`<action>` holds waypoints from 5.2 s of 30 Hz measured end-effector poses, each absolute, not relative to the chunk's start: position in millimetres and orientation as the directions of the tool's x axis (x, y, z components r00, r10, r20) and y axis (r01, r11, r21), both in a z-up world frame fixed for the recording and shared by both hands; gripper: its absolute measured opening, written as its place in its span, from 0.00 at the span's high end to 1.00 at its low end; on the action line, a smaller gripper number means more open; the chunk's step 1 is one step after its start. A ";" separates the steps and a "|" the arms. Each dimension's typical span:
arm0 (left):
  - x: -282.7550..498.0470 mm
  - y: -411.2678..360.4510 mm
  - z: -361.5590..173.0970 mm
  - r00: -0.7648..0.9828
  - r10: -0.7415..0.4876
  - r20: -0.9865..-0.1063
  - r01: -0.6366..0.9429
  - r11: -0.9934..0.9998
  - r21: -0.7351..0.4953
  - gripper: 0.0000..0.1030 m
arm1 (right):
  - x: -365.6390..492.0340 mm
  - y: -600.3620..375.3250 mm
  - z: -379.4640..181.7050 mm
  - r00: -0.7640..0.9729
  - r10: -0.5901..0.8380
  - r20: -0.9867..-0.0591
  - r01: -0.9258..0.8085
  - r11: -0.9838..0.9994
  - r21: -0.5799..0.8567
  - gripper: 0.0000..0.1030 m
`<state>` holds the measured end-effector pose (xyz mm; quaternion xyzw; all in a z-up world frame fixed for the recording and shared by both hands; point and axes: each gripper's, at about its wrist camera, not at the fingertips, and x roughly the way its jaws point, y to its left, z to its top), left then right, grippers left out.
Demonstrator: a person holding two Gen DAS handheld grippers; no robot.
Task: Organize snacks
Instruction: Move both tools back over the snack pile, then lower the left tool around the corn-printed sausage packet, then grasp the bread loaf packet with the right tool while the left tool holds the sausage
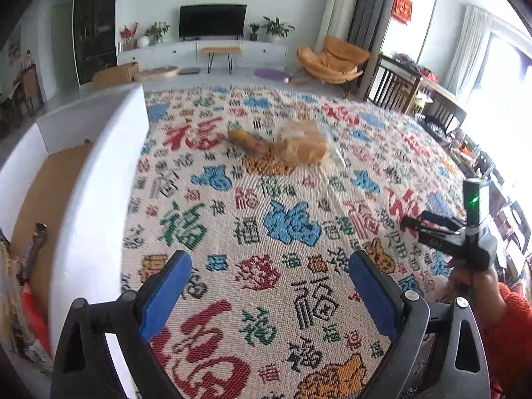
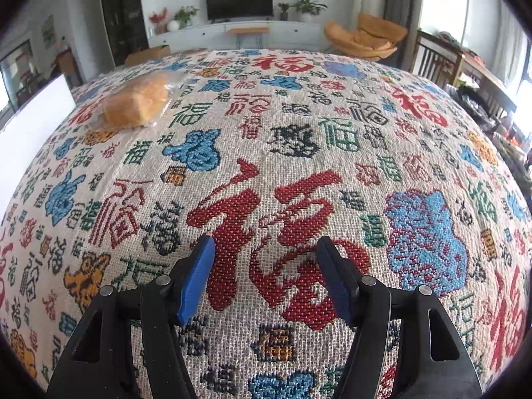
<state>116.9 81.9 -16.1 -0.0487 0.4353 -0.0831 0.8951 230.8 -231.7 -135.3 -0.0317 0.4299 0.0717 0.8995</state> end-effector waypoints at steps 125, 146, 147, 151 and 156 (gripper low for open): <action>203.7 103.9 -109.5 0.578 0.037 -0.815 -0.080 0.997 -0.011 0.00 | 295.0 -155.8 -70.9 0.600 0.249 -0.760 -0.242 0.962 0.124 0.17; 204.0 103.9 -109.8 0.578 0.037 -0.815 -0.080 0.997 -0.011 0.00 | 386.3 -64.4 -137.5 0.588 0.168 -0.791 -0.260 0.966 0.011 0.06; 204.0 104.0 -109.9 0.578 0.037 -0.815 -0.080 0.997 -0.011 0.00 | 386.9 -64.5 -137.4 0.576 0.168 -0.800 -0.277 0.961 0.003 0.06; 204.1 103.8 -109.7 0.578 0.037 -0.815 -0.080 0.997 -0.012 0.00 | 384.1 -66.0 -131.2 0.552 0.160 -0.818 -0.298 0.954 -0.015 0.14; 204.1 103.9 -109.7 0.578 0.037 -0.816 -0.080 0.997 -0.012 0.00 | 338.7 -99.0 -110.3 0.631 0.165 -0.758 -0.304 0.952 -0.046 0.23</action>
